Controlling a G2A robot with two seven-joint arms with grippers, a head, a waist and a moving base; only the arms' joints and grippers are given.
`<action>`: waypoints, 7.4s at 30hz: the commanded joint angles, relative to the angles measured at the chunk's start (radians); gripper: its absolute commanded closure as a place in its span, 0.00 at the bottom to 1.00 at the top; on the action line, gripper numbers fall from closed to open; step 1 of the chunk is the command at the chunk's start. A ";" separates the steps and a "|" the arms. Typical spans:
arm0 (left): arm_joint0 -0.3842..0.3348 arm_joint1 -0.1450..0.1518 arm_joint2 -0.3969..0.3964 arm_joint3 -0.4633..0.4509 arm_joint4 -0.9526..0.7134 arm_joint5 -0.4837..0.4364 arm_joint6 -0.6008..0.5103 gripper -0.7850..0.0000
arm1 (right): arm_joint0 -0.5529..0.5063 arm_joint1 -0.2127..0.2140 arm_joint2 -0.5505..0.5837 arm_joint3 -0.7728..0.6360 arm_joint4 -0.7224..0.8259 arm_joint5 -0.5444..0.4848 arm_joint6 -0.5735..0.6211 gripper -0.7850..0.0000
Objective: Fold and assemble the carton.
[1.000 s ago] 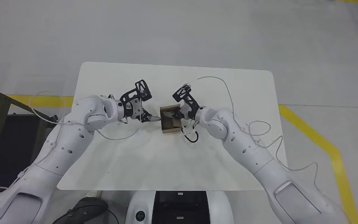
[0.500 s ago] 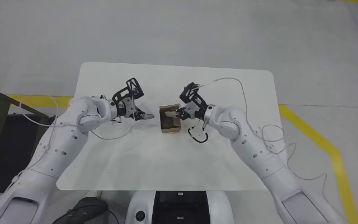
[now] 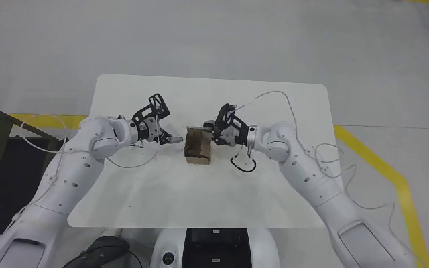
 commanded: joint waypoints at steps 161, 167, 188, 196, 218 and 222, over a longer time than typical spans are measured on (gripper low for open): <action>0.038 -0.019 -0.089 0.025 -0.144 -0.027 -0.034 0.00 | -0.366 0.048 -0.037 -0.657 -0.739 0.279 0.197 1.00; -0.010 -0.038 -0.003 0.041 -0.115 -0.016 -0.085 0.00 | -0.375 0.048 -0.018 -0.653 -0.716 0.305 0.186 1.00; -0.010 -0.041 -0.016 0.107 -0.170 -0.123 -0.038 0.00 | -0.377 0.052 0.037 -0.638 -0.688 0.322 0.186 1.00; 0.016 -0.025 -0.043 0.077 -0.238 -0.272 -0.049 0.00 | -0.356 0.044 0.016 -0.611 -0.689 0.333 0.176 1.00; 0.085 -0.028 -0.058 0.046 0.332 -0.177 0.554 0.00 | -0.356 0.041 0.024 -0.627 -0.664 0.316 0.139 1.00; 0.085 -0.028 -0.058 0.046 0.332 -0.177 0.554 0.00 | -0.352 0.042 0.024 -0.627 -0.658 0.294 0.153 1.00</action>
